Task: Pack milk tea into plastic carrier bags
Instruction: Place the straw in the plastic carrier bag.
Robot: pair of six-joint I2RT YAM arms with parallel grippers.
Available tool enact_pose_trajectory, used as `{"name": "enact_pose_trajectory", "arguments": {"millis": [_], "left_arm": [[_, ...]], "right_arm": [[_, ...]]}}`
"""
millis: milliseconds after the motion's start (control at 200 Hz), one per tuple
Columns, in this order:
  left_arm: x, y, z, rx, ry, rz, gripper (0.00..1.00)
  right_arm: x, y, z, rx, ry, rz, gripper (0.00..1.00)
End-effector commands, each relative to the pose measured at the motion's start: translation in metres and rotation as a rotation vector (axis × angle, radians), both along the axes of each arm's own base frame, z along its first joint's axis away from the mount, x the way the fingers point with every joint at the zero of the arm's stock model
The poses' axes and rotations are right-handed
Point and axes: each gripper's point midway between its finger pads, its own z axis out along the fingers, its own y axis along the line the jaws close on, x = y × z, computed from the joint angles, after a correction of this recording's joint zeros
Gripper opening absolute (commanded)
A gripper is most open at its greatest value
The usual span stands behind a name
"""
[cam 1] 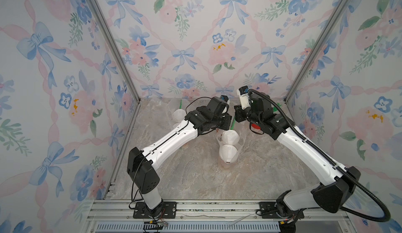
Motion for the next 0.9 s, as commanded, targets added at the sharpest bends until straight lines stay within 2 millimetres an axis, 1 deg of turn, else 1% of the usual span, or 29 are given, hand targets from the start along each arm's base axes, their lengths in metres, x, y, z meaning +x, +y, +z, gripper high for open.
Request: {"name": "enact_pose_trajectory", "arguments": {"millis": [0, 115, 235, 285, 350, 380, 465, 635, 690, 770, 830, 895], "left_arm": [[-0.001, 0.007, 0.014, -0.034, -0.018, 0.017, 0.01], [-0.001, 0.007, 0.012, -0.037, -0.011, 0.015, 0.01], [-0.001, 0.006, 0.013, -0.042, -0.008, 0.012, 0.01], [-0.001, 0.007, 0.014, -0.044, -0.009, 0.012, 0.01], [-0.001, 0.007, 0.015, -0.046, -0.010, 0.013, 0.01], [-0.002, 0.008, 0.015, -0.045, -0.011, 0.012, 0.02], [-0.002, 0.009, 0.016, -0.048, -0.011, 0.017, 0.03], [-0.004, 0.011, 0.021, -0.057, -0.019, 0.016, 0.10], [-0.006, 0.012, 0.025, -0.062, -0.024, 0.013, 0.13], [-0.008, 0.016, 0.030, -0.067, -0.033, 0.012, 0.18], [-0.011, 0.018, 0.032, -0.069, -0.036, 0.009, 0.19], [-0.015, 0.021, 0.033, -0.072, -0.038, 0.005, 0.21]], "right_arm": [[0.010, -0.002, -0.015, 0.003, 0.010, -0.006, 0.05], [0.012, -0.001, -0.042, 0.023, 0.055, 0.012, 0.06], [0.013, 0.004, -0.071, 0.040, 0.099, 0.040, 0.10], [0.012, 0.006, -0.079, 0.038, 0.116, 0.046, 0.11], [0.012, 0.006, -0.083, 0.037, 0.126, 0.045, 0.13], [0.012, 0.005, -0.083, 0.037, 0.126, 0.044, 0.15], [0.010, 0.001, -0.074, 0.046, 0.119, 0.036, 0.24], [0.006, -0.014, -0.036, 0.110, 0.082, 0.021, 0.41], [0.007, -0.023, -0.024, 0.142, 0.073, 0.007, 0.43], [0.010, -0.039, -0.012, 0.173, 0.070, -0.021, 0.46], [0.014, -0.053, -0.007, 0.169, 0.069, -0.051, 0.47], [0.018, -0.072, -0.007, 0.157, 0.073, -0.095, 0.47]]}}
